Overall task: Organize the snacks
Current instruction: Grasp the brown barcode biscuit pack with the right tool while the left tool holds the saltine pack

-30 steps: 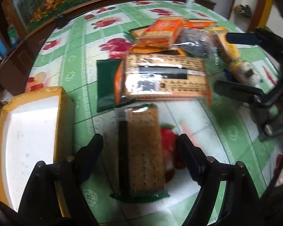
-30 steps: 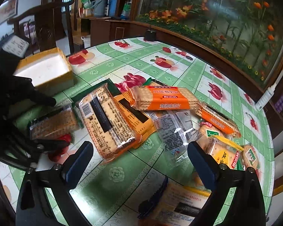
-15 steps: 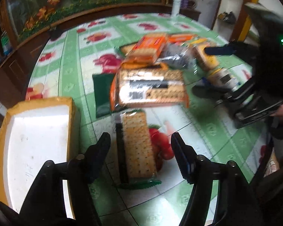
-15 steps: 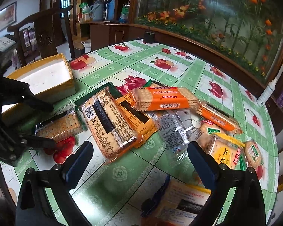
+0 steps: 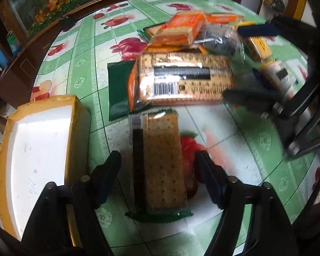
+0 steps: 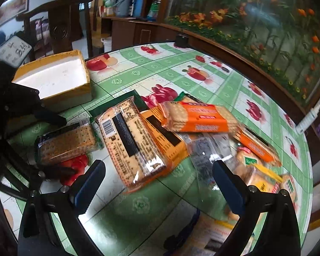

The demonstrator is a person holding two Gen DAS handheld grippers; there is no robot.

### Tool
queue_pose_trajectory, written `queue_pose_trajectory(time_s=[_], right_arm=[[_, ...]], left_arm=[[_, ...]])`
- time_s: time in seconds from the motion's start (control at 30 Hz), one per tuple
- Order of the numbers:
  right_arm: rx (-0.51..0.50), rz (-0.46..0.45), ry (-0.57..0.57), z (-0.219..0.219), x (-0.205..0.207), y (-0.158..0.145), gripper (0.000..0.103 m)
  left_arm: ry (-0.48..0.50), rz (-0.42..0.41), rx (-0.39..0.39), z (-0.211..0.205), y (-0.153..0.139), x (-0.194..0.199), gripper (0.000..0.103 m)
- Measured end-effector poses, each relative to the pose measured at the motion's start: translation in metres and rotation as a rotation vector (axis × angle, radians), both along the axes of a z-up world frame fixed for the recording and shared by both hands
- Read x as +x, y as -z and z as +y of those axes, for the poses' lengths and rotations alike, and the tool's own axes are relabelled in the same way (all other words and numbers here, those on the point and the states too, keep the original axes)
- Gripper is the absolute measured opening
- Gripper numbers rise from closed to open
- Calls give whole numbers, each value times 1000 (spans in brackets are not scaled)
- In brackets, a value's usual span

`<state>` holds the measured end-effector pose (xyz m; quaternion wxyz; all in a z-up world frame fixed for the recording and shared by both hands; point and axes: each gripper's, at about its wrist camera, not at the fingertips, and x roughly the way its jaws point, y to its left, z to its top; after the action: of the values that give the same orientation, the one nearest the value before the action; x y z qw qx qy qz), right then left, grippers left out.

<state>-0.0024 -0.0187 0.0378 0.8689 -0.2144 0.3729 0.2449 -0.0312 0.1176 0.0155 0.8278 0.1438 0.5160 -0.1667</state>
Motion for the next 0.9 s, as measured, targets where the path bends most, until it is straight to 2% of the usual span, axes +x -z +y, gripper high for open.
queue_pose_trajectory(time_s=[0.03, 0.07, 0.13, 0.2, 0.27, 0.33, 0.4, 0.57, 0.7, 0.9], right_arm=[[-6, 9, -12, 2, 2, 2, 100], [-13, 14, -24, 5, 3, 3, 100], [-28, 18, -68, 13, 5, 5, 100], [-58, 28, -115, 21, 8, 9, 99], [-82, 52, -156, 29, 12, 12, 93], [-104, 95, -198, 37, 17, 18, 82], [-132, 123, -218, 46, 23, 24, 74], [-155, 133, -226, 55, 34, 23, 71], [-182, 123, -226, 55, 29, 22, 60], [-210, 126, -217, 48, 12, 23, 57]], left_arm=[[-12, -8, 5, 2, -1, 1, 53], [-22, -6, -4, 5, -3, 4, 48], [-32, 4, -31, 9, -3, 5, 48], [-25, -1, -17, 8, -2, 1, 48], [-25, -3, -16, 9, -3, -4, 48], [-40, -2, -27, 12, -3, -8, 48], [-59, -2, -36, 16, -3, -12, 48], [-81, -2, -52, 19, -3, -15, 48], [-106, -5, -71, 21, -2, -16, 48], [-133, -17, -74, 20, -1, -19, 48]])
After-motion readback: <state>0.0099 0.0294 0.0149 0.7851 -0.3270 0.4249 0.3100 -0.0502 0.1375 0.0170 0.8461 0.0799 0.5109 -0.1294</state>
